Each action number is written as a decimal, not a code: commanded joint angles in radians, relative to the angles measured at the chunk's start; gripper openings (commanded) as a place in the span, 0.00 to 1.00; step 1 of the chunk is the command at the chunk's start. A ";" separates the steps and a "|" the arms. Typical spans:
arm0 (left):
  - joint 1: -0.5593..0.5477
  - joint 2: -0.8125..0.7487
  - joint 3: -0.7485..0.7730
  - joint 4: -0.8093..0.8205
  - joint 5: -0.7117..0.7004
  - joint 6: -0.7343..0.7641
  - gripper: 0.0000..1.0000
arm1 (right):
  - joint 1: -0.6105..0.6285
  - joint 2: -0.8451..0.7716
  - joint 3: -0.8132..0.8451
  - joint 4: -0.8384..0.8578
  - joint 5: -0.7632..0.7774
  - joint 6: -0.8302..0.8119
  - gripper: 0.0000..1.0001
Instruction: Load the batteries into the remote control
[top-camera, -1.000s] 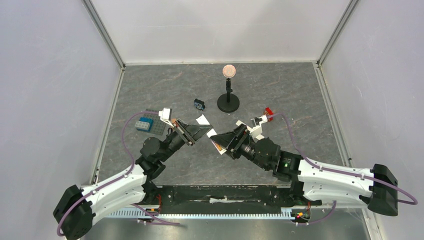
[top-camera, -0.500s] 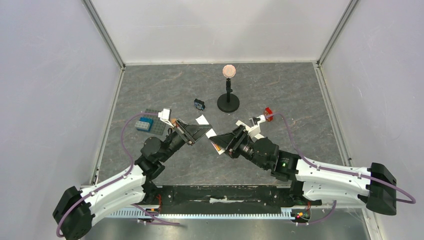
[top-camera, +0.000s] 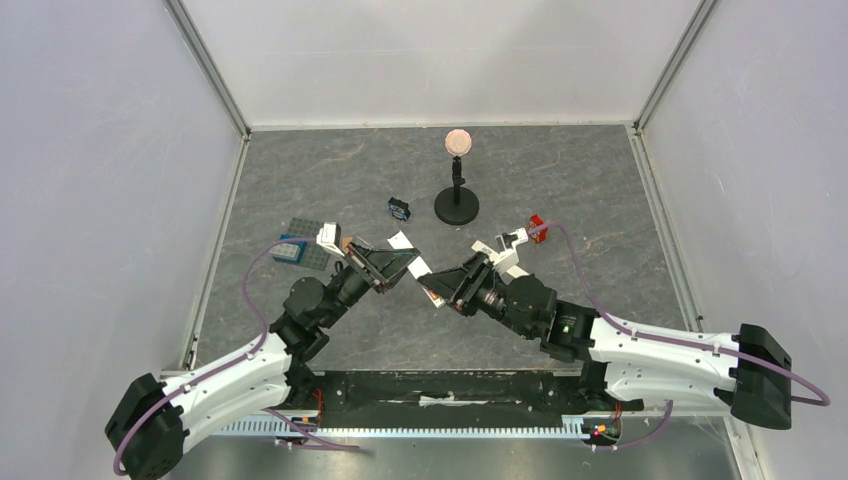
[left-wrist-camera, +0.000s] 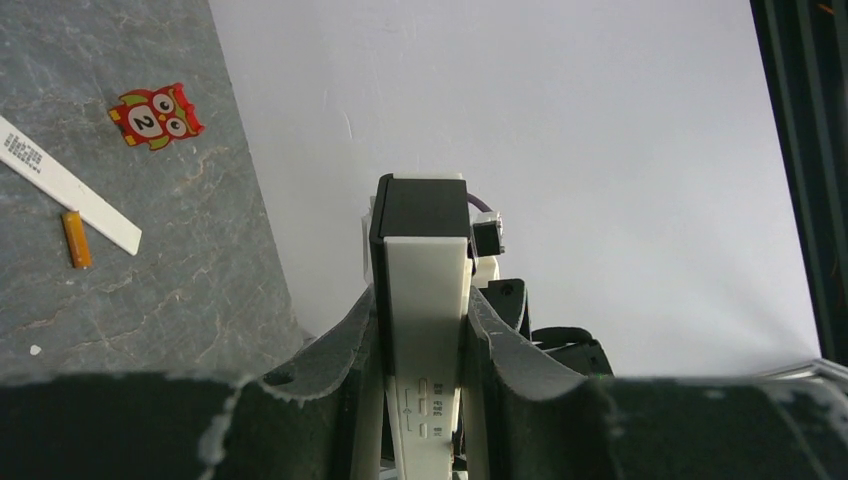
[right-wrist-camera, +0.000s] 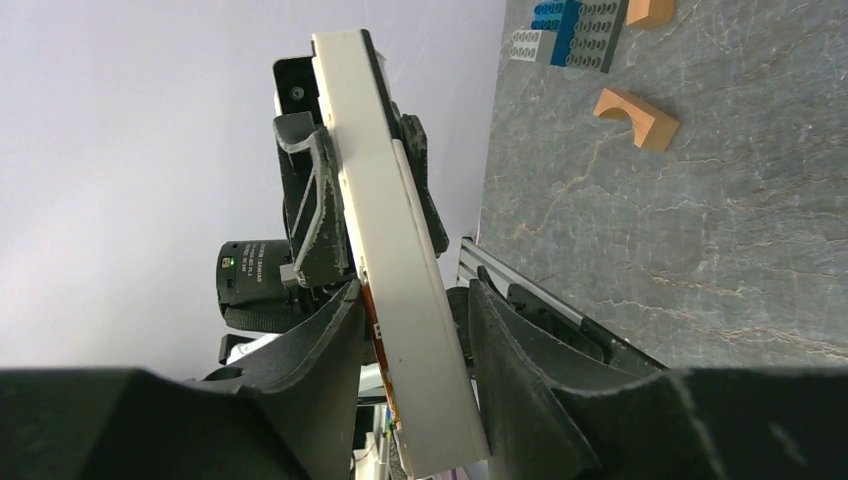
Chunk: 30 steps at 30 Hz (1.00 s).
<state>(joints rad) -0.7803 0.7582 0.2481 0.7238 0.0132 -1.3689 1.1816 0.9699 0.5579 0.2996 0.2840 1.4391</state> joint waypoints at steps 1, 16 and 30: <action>-0.002 -0.028 0.013 0.094 -0.059 -0.116 0.02 | 0.007 0.024 0.016 -0.060 -0.034 -0.058 0.23; -0.001 -0.106 -0.011 -0.076 -0.093 -0.001 0.02 | 0.000 -0.037 0.054 -0.004 -0.057 -0.189 0.83; -0.002 -0.168 -0.009 -0.141 -0.055 0.102 0.02 | -0.084 -0.112 0.056 -0.128 -0.123 -0.273 0.74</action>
<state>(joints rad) -0.7811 0.6132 0.2340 0.5743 -0.0479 -1.3350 1.1271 0.8795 0.5762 0.2279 0.2035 1.2179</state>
